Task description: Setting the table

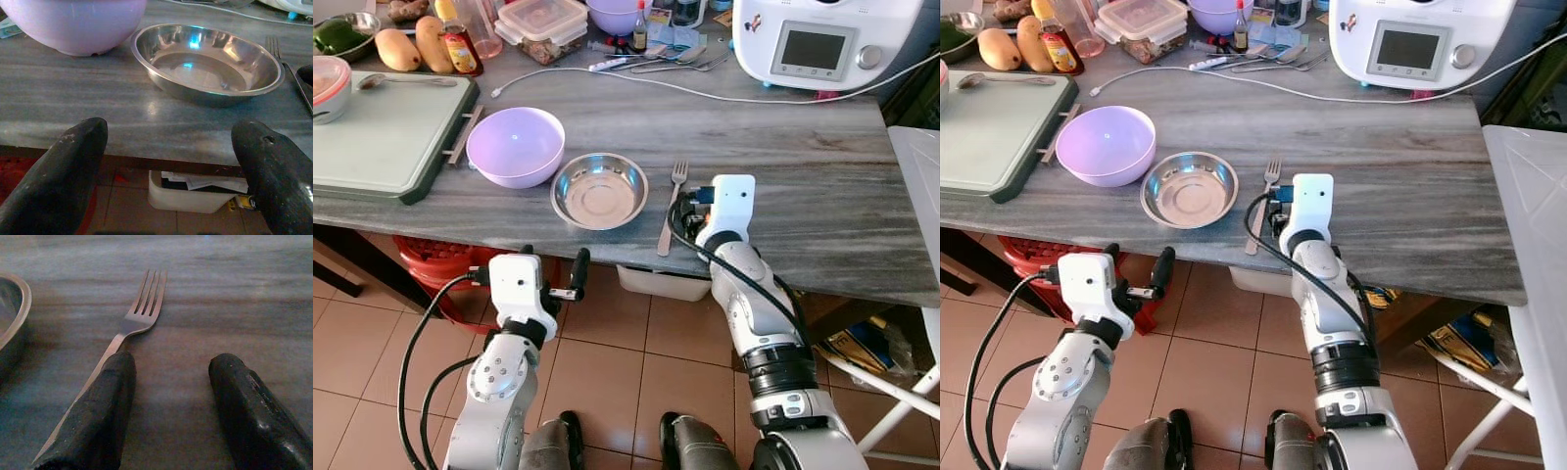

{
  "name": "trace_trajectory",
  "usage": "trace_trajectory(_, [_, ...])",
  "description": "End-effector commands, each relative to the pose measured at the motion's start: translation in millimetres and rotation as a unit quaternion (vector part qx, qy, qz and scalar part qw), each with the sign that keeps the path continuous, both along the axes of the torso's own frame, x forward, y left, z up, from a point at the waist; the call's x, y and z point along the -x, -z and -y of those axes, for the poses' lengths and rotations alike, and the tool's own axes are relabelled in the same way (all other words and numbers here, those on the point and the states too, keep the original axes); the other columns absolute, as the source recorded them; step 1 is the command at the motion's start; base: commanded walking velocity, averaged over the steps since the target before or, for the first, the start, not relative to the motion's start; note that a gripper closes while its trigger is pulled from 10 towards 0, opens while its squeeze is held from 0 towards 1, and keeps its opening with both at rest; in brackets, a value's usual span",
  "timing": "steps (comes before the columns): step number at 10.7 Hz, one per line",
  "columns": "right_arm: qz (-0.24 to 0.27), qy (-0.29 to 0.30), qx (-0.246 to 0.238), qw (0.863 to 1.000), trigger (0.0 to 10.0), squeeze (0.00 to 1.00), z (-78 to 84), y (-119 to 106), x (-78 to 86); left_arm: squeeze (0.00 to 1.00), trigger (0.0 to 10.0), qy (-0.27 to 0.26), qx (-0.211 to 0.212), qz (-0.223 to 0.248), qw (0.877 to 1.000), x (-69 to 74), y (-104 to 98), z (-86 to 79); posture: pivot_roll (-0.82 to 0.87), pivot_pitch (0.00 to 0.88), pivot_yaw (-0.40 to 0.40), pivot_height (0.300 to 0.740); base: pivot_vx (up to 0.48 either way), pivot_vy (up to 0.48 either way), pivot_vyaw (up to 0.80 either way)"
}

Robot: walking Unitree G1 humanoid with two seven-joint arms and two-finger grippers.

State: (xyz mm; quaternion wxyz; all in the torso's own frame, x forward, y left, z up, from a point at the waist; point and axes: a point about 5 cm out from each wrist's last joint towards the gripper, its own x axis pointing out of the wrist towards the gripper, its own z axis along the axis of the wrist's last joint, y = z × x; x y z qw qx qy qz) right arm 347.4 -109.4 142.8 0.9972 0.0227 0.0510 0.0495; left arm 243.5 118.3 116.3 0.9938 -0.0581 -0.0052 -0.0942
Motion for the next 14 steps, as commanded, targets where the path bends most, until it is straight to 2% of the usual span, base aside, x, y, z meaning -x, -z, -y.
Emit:
trace_trajectory(1, [-0.019,-0.008,-0.001,1.000,10.0,0.00,-1.4,9,5.3,0.00,10.0,0.005,-0.004,-0.006,1.000,1.2,2,-0.3,-0.01,0.235,0.042,0.740,0.000,0.000,0.00])
trace_trajectory(2, [-0.019,0.001,0.004,1.000,10.0,0.00,3.8,9,6.6,0.00,10.0,0.004,-0.004,-0.006,1.000,1.2,2,-0.4,-0.01,0.234,0.041,0.740,0.000,0.000,0.00])
trace_trajectory(5, [-0.021,0.051,0.027,0.998,10.0,0.00,38.1,12,10.9,0.00,10.0,0.004,-0.005,-0.005,1.000,1.8,2,-1.1,-0.01,0.235,0.044,0.740,0.000,0.000,0.00])
trace_trajectory(7, [-0.022,0.061,0.036,0.997,10.0,0.00,45.5,12,6.7,0.00,10.0,0.006,-0.005,-0.005,1.000,2.0,1,-1.3,-0.01,0.238,0.048,0.740,0.000,0.000,0.00])
trace_trajectory(9, [-0.015,0.059,0.039,0.997,10.0,0.00,45.5,6,-3.2,0.00,10.0,0.006,-0.006,-0.006,1.000,2.5,1,-2.2,0.00,0.245,0.053,0.740,0.000,0.000,0.00])
trace_trajectory(14, [0.005,0.024,0.033,0.999,10.0,0.00,26.9,-3,-19.9,0.00,10.0,0.005,-0.007,-0.008,1.000,3.1,1,-2.9,0.01,0.248,0.051,0.740,0.000,0.000,0.00])
